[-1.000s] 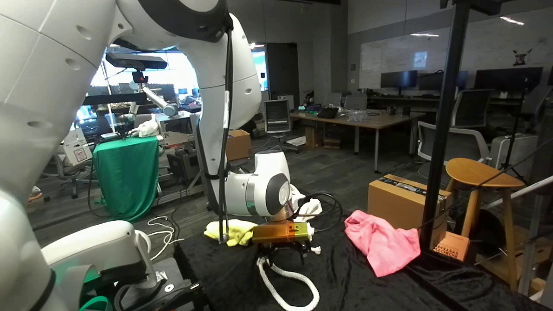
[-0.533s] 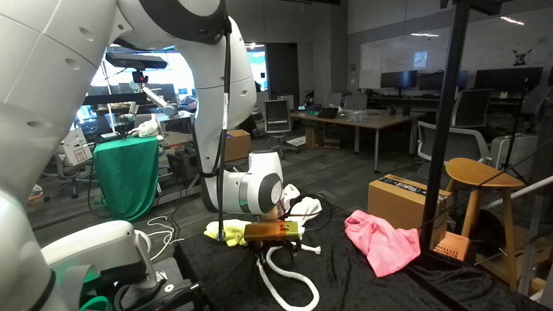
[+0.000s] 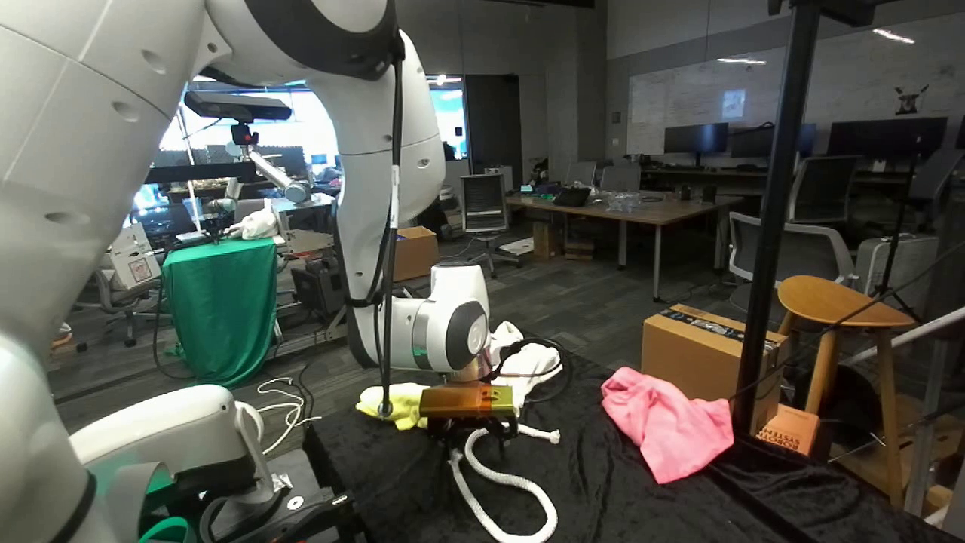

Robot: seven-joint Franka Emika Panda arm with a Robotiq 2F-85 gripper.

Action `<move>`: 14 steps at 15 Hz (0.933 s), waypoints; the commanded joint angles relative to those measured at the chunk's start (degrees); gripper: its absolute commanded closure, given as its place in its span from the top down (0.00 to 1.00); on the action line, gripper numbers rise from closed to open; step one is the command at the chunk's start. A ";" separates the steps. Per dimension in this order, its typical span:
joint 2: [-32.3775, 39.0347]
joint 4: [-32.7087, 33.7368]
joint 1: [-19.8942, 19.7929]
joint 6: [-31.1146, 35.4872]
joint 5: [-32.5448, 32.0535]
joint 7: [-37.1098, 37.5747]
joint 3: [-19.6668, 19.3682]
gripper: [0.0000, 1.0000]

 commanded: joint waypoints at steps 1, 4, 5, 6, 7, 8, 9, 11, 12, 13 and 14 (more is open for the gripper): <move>-0.50 -0.53 -2.00 -0.73 1.58 -1.20 2.18 1.00; -0.59 -0.91 -2.58 -0.89 1.64 -1.34 2.99 1.00; -0.65 -1.09 -2.79 -0.94 1.74 -1.41 3.32 1.00; -0.52 -1.08 -2.85 -0.87 1.76 -1.40 3.46 1.00; -0.36 -0.98 -2.90 -0.84 1.84 -1.41 3.61 1.00; -0.31 -0.92 -2.86 -0.83 1.94 -1.39 3.65 1.00; -0.18 -0.80 -2.92 -0.68 2.01 -1.50 3.75 1.00; -0.11 -0.67 -2.79 -0.51 2.02 -1.52 3.78 1.00; 0.00 -0.55 -2.74 -0.49 2.01 -1.52 3.80 1.00; 0.22 -0.35 -2.49 -0.39 1.90 -1.35 3.60 1.00; 0.31 -0.25 -2.30 -0.39 1.79 -1.24 3.44 1.00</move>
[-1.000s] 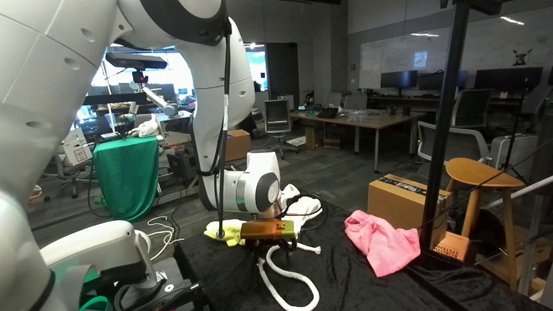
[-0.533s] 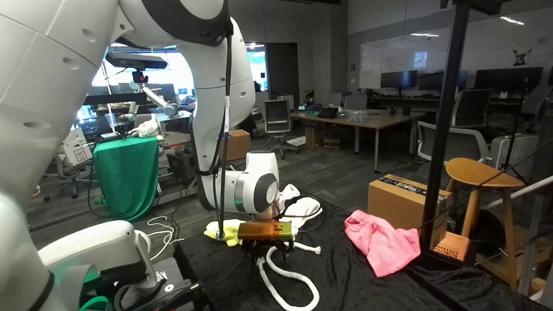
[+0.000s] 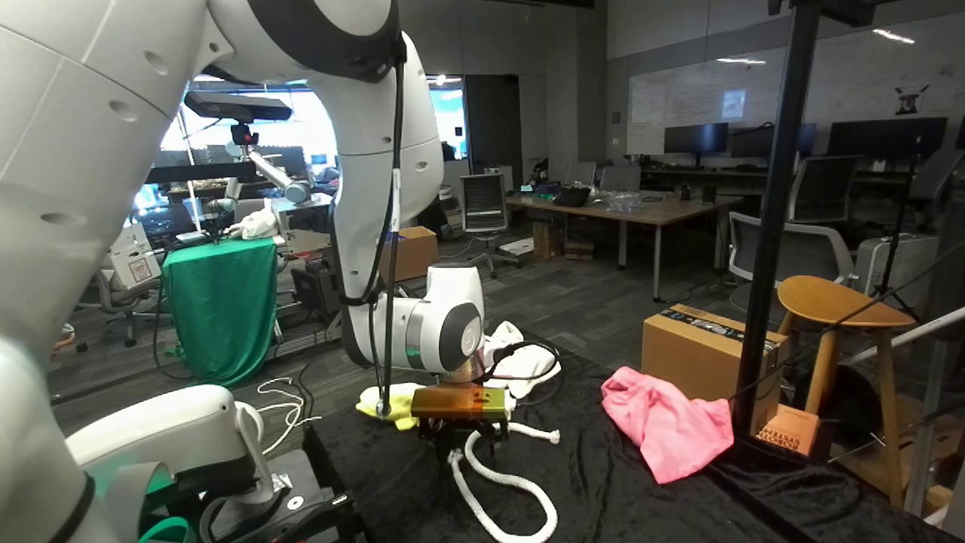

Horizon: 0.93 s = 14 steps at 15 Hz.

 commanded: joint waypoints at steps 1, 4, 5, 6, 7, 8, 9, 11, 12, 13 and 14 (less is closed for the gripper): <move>0.32 0.43 -0.44 0.39 0.76 -1.12 0.58 1.00; 0.54 0.65 -0.47 0.31 0.79 -1.13 0.53 1.00; 0.60 0.72 -0.57 0.25 0.85 -1.21 0.61 1.00; 0.64 0.76 -0.72 0.17 0.93 -1.37 0.80 1.00; 0.74 0.81 -0.73 0.26 0.92 -1.44 0.86 1.00; 1.07 1.05 -0.64 0.18 0.93 -1.47 0.91 1.00; 1.26 1.14 -0.64 0.20 0.93 -1.57 1.00 1.00; 1.52 1.23 -0.47 0.14 0.85 -1.57 1.00 1.00; 1.80 1.41 -0.36 0.09 0.81 -1.51 0.92 1.00; 1.91 1.46 -0.39 0.09 0.82 -1.54 0.99 1.00; 2.00 1.52 -0.48 0.08 0.88 -1.57 1.07 1.00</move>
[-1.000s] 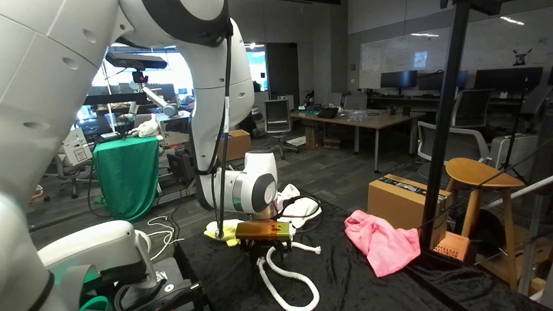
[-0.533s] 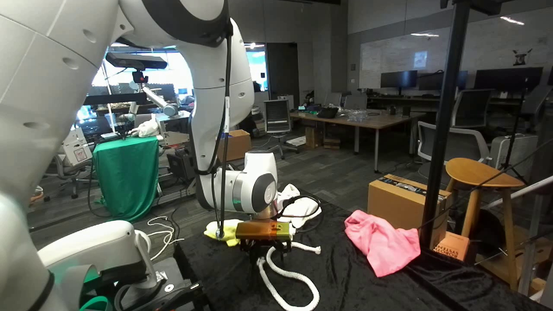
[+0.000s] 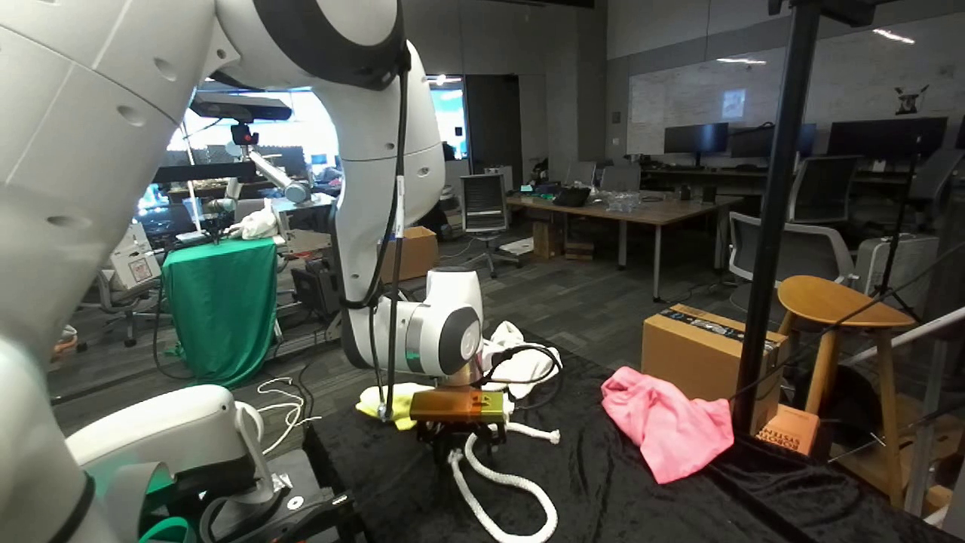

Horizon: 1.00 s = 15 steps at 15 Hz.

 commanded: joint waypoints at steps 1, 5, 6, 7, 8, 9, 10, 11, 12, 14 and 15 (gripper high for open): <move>0.91 1.07 -0.52 0.10 0.90 -1.30 0.78 1.00; 0.80 1.08 -0.44 0.22 0.81 -1.22 0.68 1.00; 0.62 0.95 -0.50 0.22 0.85 -1.23 0.74 1.00; 0.67 1.01 -0.50 0.28 0.77 -1.29 0.68 0.97; 0.64 1.03 -0.56 0.26 0.78 -1.34 0.69 0.82; 0.49 0.94 -0.50 0.34 0.77 -1.23 0.63 0.72; 0.43 0.93 -0.60 0.28 0.82 -1.32 0.73 0.70; 0.49 1.02 -0.57 0.37 0.81 -1.26 0.68 0.61; 0.41 0.99 -0.57 0.40 0.81 -1.26 0.70 0.53; 0.20 1.02 -0.53 0.45 0.77 -1.25 0.71 0.37; 0.07 1.02 -0.31 0.60 0.59 -1.16 0.52 0.31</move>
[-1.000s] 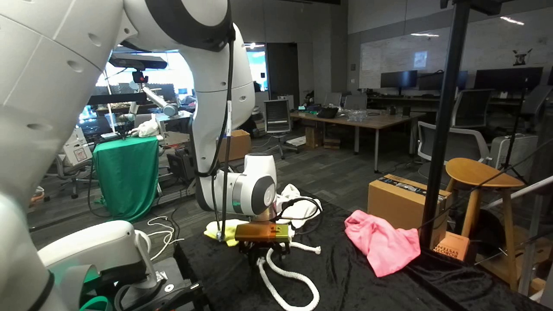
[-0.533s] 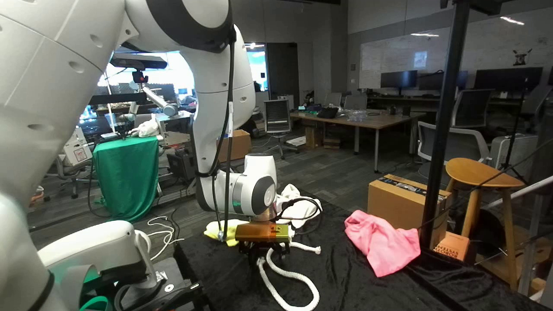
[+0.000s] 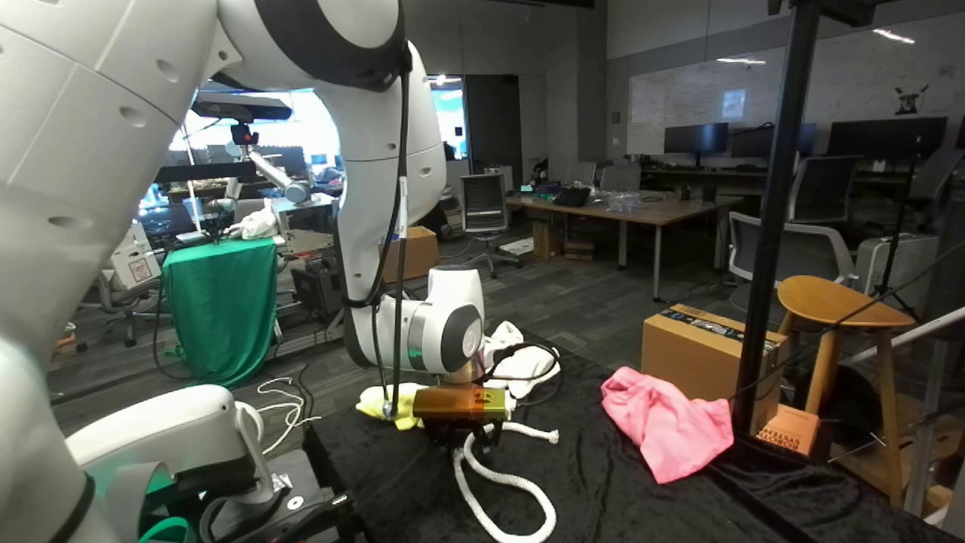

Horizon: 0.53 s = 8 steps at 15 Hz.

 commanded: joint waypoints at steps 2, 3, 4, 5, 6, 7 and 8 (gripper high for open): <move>-0.64 -0.05 -0.30 0.63 0.55 -1.15 0.45 0.15; -0.81 -0.12 -0.23 0.71 0.49 -1.10 0.39 0.10; -0.84 -0.17 -0.28 0.69 0.52 -1.16 0.46 0.08; -0.84 -0.14 -0.22 0.65 0.49 -1.12 0.40 0.07; -0.84 -0.15 -0.06 0.72 0.38 -1.06 0.26 0.08; -0.90 -0.19 -0.05 0.69 0.39 -1.06 0.25 0.11; -0.94 -0.20 -0.02 0.66 0.38 -1.05 0.22 0.10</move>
